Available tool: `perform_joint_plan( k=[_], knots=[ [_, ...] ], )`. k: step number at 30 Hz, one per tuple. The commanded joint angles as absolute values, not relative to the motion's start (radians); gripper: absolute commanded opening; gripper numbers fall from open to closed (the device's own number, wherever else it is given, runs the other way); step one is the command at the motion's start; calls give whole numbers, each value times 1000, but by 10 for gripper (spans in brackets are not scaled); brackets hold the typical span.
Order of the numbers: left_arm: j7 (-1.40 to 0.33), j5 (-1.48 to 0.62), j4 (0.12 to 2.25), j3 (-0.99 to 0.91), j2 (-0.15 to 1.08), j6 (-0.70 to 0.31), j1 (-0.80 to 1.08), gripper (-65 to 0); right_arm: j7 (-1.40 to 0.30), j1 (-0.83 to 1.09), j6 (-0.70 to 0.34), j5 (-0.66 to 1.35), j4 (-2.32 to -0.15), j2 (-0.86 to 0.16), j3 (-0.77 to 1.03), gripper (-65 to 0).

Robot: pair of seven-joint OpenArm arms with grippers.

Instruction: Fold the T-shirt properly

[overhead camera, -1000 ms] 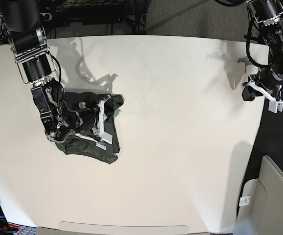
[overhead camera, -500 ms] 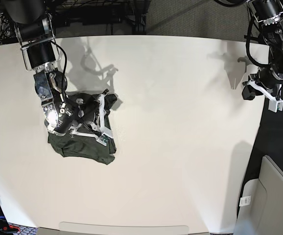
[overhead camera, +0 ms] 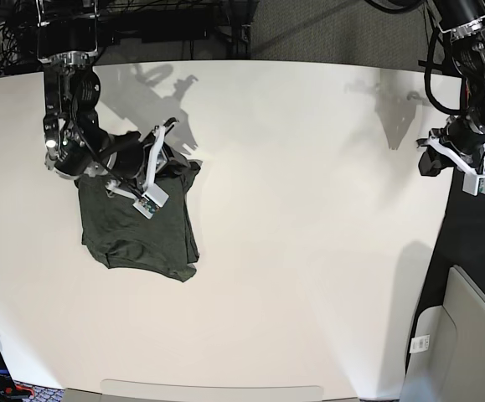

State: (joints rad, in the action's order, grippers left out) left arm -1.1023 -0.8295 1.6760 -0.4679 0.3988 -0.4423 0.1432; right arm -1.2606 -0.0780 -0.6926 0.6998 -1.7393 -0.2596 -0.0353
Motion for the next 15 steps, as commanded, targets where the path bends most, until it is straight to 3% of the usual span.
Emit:
perform_joint_plan(
  k=[1,15],
  knots=[
    [-1086,-857,1725,-476,417,-452,147,-650,-1228,-91,-698,728,-1787,-266,-16,-607],
    [-1086,-858,1952,-478,414,-452,400,-650,-1125,160,-698,722,-1998,-300,143,-608]
  ],
)
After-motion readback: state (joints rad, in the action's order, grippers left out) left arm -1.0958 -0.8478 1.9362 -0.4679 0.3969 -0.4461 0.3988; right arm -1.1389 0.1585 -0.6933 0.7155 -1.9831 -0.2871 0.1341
